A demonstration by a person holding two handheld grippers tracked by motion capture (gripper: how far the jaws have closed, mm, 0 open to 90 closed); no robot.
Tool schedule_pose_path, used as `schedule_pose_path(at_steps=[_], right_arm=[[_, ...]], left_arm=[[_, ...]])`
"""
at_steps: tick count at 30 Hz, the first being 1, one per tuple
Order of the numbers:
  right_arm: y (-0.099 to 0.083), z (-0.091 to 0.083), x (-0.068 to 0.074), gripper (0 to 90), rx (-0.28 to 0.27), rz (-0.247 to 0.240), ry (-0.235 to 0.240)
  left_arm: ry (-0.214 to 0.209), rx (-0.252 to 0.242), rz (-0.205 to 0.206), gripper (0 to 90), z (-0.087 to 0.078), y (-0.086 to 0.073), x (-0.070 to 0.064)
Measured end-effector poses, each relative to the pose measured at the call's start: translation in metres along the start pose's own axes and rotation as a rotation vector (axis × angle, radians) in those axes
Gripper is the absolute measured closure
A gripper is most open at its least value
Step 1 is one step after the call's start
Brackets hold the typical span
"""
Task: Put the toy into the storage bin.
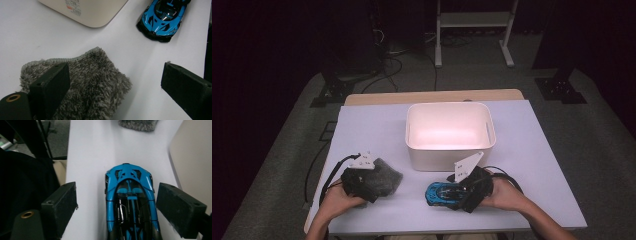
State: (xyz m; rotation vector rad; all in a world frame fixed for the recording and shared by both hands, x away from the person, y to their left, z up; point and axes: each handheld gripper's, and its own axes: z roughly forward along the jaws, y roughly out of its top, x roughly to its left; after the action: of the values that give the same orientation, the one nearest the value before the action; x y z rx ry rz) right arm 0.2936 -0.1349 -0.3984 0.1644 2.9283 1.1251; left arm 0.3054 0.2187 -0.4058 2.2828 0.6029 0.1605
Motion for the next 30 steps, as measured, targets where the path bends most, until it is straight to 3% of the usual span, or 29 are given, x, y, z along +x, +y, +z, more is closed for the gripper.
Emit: schedule_pose_path(at_steps=[7,12,23,30], right_arm=[[-0.011,0.013,-0.005,14.9,0.01,0.017,-0.014],[-0.017,0.02,-0.008,14.0,0.007,0.013,-0.057],[-0.025,0.033,-0.011,14.0,0.036,0.014,-0.05],[-0.025,0.043,-0.01,14.0,0.059,-0.014,-0.058]], left_arm=[[-0.001,0.001,-0.002,6.4,0.001,0.001,0.0],[-0.003,-0.002,-0.007,6.4,0.001,0.0,0.001],[-0.016,0.004,-0.001,6.4,0.003,0.0,0.0],[-0.02,-0.001,-0.002,6.4,0.003,0.001,0.0]])
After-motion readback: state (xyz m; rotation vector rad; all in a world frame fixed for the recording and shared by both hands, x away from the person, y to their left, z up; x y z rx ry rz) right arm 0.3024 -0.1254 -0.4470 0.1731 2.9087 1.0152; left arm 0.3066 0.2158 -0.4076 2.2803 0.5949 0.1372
